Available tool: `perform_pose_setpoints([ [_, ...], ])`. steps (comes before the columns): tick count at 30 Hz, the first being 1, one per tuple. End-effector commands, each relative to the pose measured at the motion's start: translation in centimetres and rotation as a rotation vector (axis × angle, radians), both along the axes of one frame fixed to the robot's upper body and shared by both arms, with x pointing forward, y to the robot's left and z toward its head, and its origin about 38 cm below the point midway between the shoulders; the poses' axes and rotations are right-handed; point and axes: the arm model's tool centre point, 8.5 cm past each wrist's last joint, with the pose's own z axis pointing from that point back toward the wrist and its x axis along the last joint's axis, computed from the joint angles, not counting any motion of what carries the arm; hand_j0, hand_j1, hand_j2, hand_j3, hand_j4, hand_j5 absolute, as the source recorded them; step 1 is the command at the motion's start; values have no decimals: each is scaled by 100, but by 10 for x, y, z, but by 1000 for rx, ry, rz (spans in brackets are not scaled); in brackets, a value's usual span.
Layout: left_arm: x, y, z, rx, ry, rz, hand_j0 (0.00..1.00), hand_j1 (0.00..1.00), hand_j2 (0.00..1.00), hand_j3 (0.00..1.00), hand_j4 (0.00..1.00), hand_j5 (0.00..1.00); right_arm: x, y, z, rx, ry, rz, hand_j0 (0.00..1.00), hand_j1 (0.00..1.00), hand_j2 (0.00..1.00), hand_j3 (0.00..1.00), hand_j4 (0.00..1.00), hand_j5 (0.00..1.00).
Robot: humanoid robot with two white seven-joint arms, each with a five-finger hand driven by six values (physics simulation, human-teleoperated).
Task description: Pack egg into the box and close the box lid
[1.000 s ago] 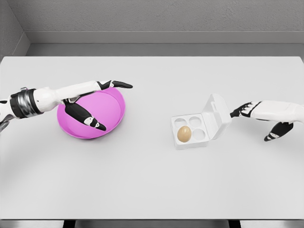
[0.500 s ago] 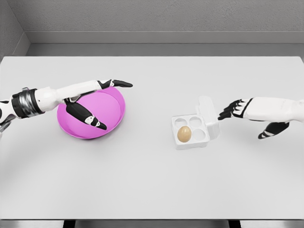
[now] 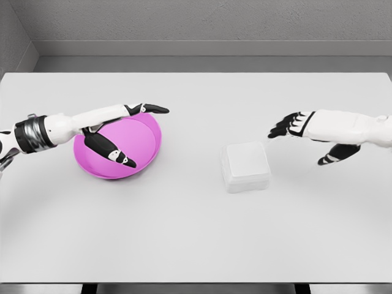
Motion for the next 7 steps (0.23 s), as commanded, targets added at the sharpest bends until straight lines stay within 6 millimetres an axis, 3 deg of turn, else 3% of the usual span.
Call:
perform_pose_setpoints([
  [1, 1, 1, 2, -8, 0, 5, 100, 100, 100, 100, 100, 100, 10, -34, 12, -4, -21, -103, 100, 100, 100, 100, 100, 100],
  [3, 1, 8, 4, -1, -3, 17, 100, 100, 100, 100, 100, 100, 15, -49, 10, -2, -14, -154, 100, 100, 100, 100, 100, 100],
  [6, 6, 38, 26, 130, -152, 90, 100, 100, 100, 100, 100, 100, 15, -48, 9, 0, -12, -152, 100, 100, 100, 100, 100, 100],
  [7, 5, 43, 23, 135, -152, 108, 100, 100, 100, 100, 100, 100, 15, -47, 8, 0, -9, -150, 100, 100, 100, 100, 100, 100],
])
